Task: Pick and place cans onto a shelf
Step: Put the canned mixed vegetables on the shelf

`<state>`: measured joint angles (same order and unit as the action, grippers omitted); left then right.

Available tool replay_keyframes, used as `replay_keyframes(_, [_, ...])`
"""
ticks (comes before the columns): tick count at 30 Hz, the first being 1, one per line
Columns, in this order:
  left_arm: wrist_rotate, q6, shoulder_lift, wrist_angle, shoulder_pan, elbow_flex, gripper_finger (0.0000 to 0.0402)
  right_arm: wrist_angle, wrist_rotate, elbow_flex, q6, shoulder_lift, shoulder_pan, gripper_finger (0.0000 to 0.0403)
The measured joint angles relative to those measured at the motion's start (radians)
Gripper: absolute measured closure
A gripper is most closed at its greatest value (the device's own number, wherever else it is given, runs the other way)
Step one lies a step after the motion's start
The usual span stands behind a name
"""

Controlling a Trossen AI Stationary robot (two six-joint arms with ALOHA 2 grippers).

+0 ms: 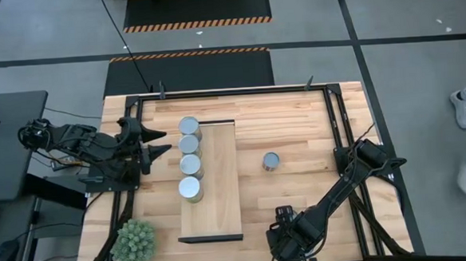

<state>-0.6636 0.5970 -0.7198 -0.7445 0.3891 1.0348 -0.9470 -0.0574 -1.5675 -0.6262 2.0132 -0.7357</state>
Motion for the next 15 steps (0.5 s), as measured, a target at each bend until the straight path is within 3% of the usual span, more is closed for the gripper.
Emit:
replay_keyframes(7, [0.008,0.001,0.0,-0.003,0.0,0.0,0.0147,-0.005,0.013,0.0,0.022,0.0,0.012,0.0108])
replay_keyframes(15, [0.04,0.002,0.0,-0.002,0.0,0.0,0.0147,-0.021,0.057,0.0,-0.064,-0.033,0.055,0.0108])
